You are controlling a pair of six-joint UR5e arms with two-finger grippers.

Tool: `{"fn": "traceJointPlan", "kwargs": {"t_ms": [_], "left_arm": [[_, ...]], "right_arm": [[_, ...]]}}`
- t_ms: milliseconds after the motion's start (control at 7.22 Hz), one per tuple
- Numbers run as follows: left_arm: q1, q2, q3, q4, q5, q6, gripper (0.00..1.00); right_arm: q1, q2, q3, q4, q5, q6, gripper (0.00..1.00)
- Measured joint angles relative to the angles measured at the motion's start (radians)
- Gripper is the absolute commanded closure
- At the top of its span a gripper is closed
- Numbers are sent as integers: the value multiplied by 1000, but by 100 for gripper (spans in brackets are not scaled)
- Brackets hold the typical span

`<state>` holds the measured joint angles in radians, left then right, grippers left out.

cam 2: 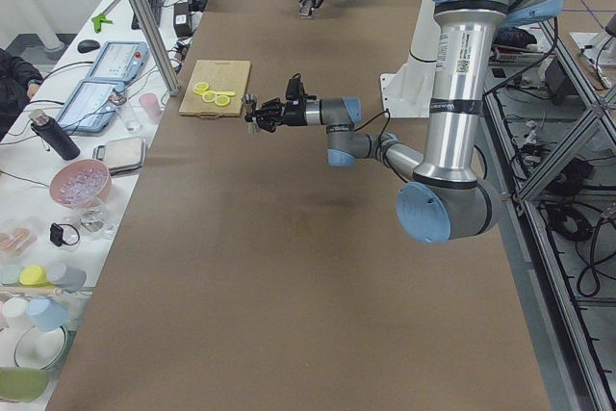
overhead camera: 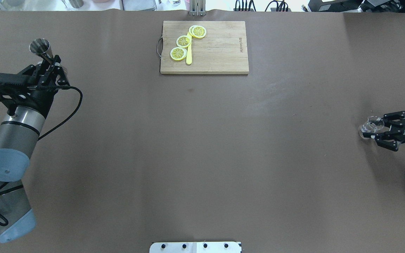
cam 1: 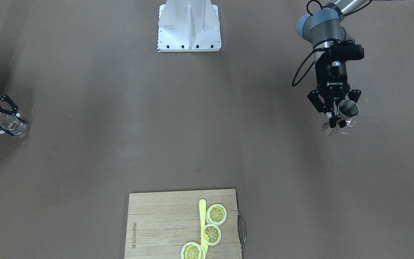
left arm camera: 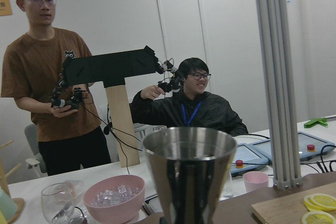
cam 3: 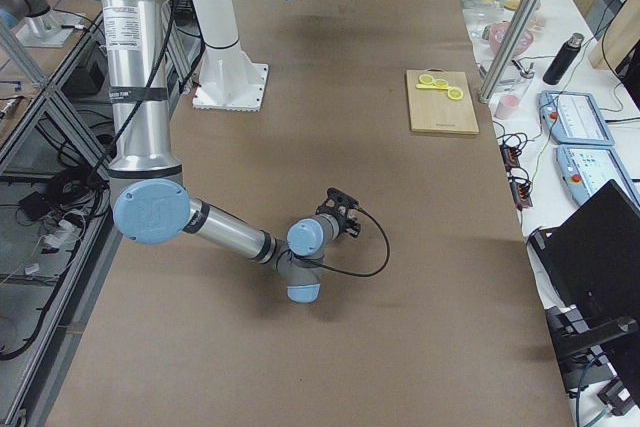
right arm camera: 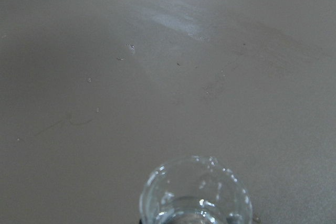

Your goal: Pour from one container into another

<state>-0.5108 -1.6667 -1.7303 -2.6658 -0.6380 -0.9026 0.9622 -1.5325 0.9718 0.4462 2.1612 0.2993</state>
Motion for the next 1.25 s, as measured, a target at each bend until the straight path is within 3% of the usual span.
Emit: {"fn": "traceJointPlan", "kwargs": {"t_ms": [139,416,554,831,1247], "left_arm": [[0,0,0,104,4,-114,100],[0,-5,0,320,12,-307,100],[3,-13,1,448,25,-408,100],[7,-51,19,632,39,-569,100],[8,-127,100,677,41,-660,100]], "right_arm": [[-3,0,0,0,-1,0,100],[-8,0,-1,4,-2,2,82],[-10,0,-1,5,-3,5,1],[-13,0,0,6,-2,7,0],[-14,-4,6,17,2,12,0]]}}
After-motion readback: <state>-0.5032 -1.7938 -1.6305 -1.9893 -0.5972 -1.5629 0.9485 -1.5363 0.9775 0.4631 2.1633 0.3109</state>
